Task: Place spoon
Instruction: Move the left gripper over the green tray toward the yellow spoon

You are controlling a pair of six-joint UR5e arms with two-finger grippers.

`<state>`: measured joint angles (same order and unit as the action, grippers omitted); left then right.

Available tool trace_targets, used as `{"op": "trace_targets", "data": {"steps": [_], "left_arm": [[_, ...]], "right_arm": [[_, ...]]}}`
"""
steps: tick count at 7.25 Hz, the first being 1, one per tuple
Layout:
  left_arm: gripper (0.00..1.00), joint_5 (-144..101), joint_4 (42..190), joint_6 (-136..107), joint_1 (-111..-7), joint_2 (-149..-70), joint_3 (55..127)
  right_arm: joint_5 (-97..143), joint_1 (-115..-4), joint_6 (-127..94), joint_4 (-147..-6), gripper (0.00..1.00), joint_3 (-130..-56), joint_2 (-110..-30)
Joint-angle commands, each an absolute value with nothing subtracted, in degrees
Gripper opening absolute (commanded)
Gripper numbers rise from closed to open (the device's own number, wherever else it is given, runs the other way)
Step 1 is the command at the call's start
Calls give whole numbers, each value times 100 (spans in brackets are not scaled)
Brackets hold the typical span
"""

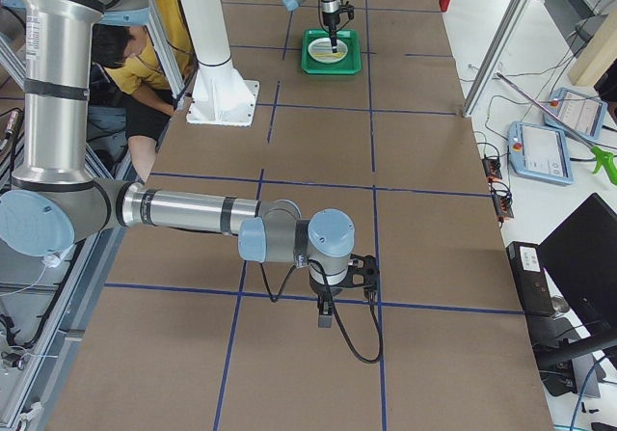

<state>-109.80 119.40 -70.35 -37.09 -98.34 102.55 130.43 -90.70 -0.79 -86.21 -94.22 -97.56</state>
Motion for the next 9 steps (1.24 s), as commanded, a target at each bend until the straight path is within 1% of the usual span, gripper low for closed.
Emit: {"op": "trace_targets", "data": {"steps": [1, 2, 4, 5, 6, 8, 9], "left_arm": [[59, -10969, 11927, -7198, -3473, -9835, 10231], [59, -10951, 11918, -7207, -3463, -9835, 10222], [44, -10855, 11918, -7198, -3454, -9809, 10213], [30, -10854, 11918, -7198, -3454, -9800, 10213], [12, -10854, 11909, -7198, -3463, -9791, 10213], [2, -10854, 11909, -7198, -3489, -9756, 10213], [0, -10854, 11909, -7198, -3507, -9747, 10283]], "right_arm": [[13043, -9070, -79, -8613, 100, -9422, -9756], [13043, -9070, -79, -8622, 100, -9422, -9756], [13043, -9070, -79, -8622, 100, -9422, -9756], [13043, -9070, -79, -8622, 100, -9422, -9756], [13043, -9070, -79, -8622, 100, -9422, -9756], [13043, -9070, -79, -8622, 100, -9422, -9756], [13043, -9070, -79, -8622, 100, -9422, -9756]]}}
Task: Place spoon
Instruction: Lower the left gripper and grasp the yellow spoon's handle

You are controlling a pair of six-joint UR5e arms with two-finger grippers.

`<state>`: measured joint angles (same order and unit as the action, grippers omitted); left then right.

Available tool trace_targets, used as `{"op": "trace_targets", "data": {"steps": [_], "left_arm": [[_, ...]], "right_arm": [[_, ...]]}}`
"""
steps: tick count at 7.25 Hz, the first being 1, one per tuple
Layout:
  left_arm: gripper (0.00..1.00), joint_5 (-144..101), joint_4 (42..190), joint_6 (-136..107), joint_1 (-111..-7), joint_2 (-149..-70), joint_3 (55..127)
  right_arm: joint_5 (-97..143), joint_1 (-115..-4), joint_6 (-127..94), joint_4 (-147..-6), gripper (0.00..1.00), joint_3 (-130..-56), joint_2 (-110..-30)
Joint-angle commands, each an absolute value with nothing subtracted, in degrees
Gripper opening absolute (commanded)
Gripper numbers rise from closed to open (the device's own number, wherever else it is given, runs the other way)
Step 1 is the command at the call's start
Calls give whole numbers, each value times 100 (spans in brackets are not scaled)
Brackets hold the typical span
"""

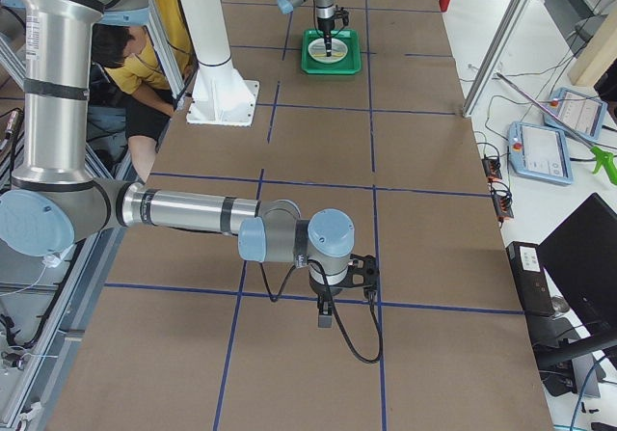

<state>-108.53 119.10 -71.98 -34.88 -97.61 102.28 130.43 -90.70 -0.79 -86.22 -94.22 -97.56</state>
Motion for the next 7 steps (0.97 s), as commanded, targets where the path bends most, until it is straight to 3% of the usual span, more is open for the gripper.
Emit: {"op": "trace_targets", "data": {"steps": [1, 3, 5, 7], "left_arm": [[0, -10863, 11892, -7163, -3594, -9738, 10405], [0, -10855, 10860, -7171, -3613, -9957, 10879], [0, -10602, 10749, -7634, -3412, -10710, 10314], [0, -10441, 10749, -7664, -3217, -10854, 10134]], "right_arm": [[13043, -9070, -70, -8622, 100, -9422, -9756], [13043, -9070, -79, -8613, 100, -9422, -9756], [13043, -9070, -79, -8622, 100, -9422, -9756], [13043, -9070, -79, -8622, 100, -9422, -9756]]}}
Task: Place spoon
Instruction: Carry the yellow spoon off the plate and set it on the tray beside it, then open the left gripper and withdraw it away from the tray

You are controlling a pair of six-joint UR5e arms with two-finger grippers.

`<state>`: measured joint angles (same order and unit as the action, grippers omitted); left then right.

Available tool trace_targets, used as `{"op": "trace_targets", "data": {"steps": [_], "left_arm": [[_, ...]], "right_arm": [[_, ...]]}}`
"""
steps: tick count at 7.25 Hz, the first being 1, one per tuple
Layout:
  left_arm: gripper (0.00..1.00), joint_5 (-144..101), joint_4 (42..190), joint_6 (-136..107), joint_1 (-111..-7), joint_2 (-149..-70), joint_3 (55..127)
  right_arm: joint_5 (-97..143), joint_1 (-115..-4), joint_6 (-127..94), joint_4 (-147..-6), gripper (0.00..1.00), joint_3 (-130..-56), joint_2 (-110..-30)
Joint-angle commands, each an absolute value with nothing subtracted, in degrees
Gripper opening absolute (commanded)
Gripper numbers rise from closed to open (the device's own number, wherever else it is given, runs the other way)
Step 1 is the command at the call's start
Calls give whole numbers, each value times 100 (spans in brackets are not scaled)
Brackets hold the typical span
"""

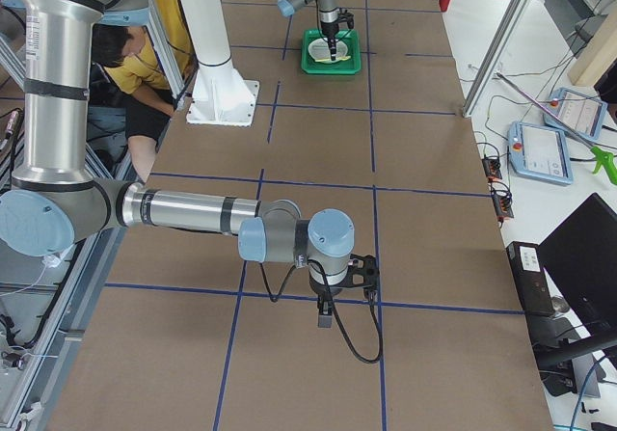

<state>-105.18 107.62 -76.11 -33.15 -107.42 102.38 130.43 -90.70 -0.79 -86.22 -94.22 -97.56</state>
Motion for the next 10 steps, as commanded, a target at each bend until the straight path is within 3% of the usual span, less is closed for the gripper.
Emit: {"op": "trace_targets", "data": {"steps": [1, 2, 3, 5, 7, 10], "left_arm": [[0, -10450, 10749, -7664, -3191, -10863, 10142], [30, -10450, 10749, -7621, -3190, -10855, 10177], [99, -10459, 10740, -7638, -3208, -10846, 10247], [100, -10590, 10514, -7402, -3365, -10715, 10632], [100, -11352, 9890, -5598, -4608, -10522, 10889], [100, -12565, 9476, -2198, -7146, -9593, 10645]], "right_arm": [[13043, -9070, -79, -8622, 100, -9422, -9756], [13043, -9070, -79, -8613, 100, -9422, -9756], [13043, -9070, -79, -8622, 100, -9422, -9756], [13043, -9070, -79, -8613, 100, -9422, -9756], [13043, -9070, -79, -8622, 100, -9422, -9756], [13043, -9070, -79, -8622, 100, -9422, -9756]]}}
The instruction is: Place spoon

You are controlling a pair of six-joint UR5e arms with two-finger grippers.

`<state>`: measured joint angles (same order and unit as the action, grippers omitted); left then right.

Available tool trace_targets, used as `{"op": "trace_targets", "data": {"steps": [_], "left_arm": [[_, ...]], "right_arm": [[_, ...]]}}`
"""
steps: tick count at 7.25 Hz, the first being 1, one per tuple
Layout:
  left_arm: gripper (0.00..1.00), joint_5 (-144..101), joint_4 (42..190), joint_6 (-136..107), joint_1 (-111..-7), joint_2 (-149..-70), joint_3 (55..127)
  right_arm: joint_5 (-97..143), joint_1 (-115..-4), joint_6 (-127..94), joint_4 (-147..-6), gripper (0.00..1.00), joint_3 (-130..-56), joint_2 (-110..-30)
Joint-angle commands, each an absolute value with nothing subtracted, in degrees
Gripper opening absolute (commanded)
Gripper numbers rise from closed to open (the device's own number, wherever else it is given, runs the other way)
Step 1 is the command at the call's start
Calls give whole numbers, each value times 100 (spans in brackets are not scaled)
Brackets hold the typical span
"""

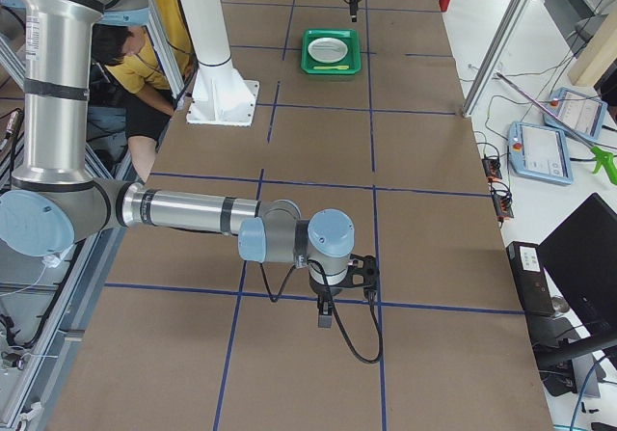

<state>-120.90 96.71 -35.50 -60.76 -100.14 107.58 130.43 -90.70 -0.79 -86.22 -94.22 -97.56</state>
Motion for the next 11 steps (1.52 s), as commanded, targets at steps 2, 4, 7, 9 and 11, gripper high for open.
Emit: {"op": "trace_targets", "data": {"steps": [2, 4, 7, 9, 11], "left_arm": [[100, -13249, 9475, -406, -8256, -8959, 10207], [100, -13719, 9475, 167, -8963, -8247, 10037], [100, -13536, 9527, 193, -9167, -8103, 9793], [100, -13535, 9527, 193, -9176, -8112, 9808], [100, -13535, 9527, 193, -9176, -8147, 9800]], "right_arm": [[13043, -9070, -79, -8622, 100, -9422, -9756], [13043, -9070, -79, -8622, 100, -9422, -9756], [13043, -9070, -70, -8622, 100, -9422, -9756], [13043, -9070, -79, -8622, 100, -9422, -9756], [13043, -9070, -79, -8622, 100, -9422, -9756]]}}
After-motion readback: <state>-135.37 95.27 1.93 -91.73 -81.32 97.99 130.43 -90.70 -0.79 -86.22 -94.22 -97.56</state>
